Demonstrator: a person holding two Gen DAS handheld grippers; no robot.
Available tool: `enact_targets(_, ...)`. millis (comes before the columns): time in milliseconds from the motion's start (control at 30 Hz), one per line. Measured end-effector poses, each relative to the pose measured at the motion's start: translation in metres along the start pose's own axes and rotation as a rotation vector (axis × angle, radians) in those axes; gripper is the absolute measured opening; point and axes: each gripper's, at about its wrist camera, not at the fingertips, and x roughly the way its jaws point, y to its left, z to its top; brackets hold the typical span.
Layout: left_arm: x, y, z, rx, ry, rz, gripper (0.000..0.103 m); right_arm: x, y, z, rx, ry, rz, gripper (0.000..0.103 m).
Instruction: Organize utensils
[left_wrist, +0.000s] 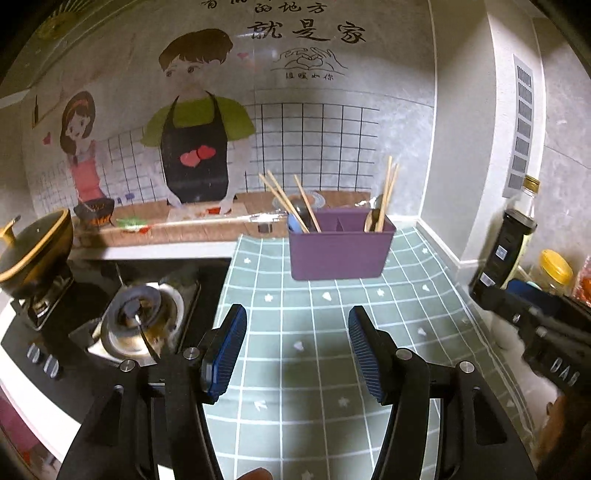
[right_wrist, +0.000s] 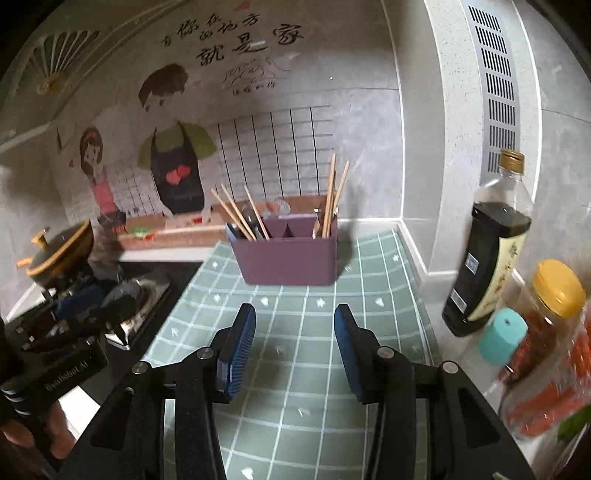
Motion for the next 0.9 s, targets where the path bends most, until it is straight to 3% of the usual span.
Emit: enact_targets(900,-0.012,-0.003,-0.003,-0.013,-0.013,-0.057,0.058,-0.013,0.013,-0.016,-0.021,-0.005,-0.007,0.042)
